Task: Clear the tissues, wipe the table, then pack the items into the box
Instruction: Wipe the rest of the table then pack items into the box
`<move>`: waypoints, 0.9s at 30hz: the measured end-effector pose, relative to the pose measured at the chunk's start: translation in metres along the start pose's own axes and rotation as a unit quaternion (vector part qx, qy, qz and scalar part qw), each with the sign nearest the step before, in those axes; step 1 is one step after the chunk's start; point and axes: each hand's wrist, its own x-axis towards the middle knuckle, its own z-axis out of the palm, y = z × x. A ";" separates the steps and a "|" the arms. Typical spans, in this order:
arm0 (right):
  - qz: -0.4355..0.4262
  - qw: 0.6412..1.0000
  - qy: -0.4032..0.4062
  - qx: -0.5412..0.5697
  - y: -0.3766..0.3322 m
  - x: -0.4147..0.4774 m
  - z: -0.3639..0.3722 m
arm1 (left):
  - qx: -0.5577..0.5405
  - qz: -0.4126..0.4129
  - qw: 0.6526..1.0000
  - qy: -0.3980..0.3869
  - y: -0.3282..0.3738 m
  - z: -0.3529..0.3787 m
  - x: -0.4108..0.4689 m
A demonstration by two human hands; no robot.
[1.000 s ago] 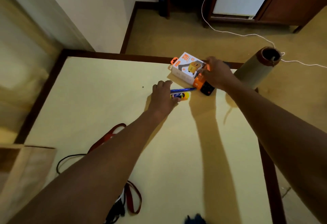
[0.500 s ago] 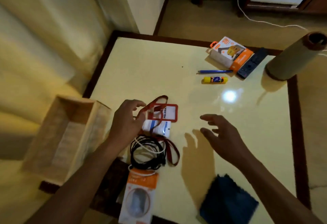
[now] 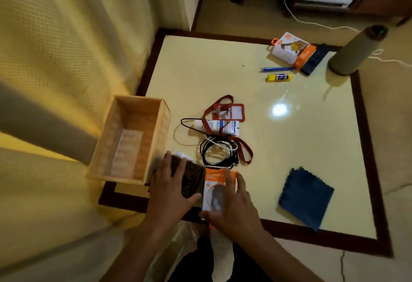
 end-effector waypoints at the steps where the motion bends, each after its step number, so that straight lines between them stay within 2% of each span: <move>1: 0.005 1.000 0.016 -0.012 -0.005 0.000 0.008 | 0.015 0.015 1.000 0.012 -0.005 0.002 0.000; 4: 0.011 0.998 0.047 -0.037 -0.012 0.003 0.021 | 0.032 0.046 0.998 0.024 -0.013 0.005 0.003; 7: 0.005 0.998 0.069 -0.003 -0.007 0.003 0.025 | 0.016 0.049 0.999 0.017 -0.009 0.006 0.007; 11: -0.019 0.996 0.091 -0.003 0.012 0.002 0.011 | -0.030 0.052 0.996 0.068 -0.003 0.008 0.014; 23: -0.002 0.971 0.239 0.027 0.074 0.065 -0.128 | -0.067 0.083 0.986 0.132 0.057 0.007 0.101; 27: 0.026 0.964 0.262 0.039 0.090 0.103 -0.182 | -0.086 0.078 0.981 0.153 0.084 0.006 0.130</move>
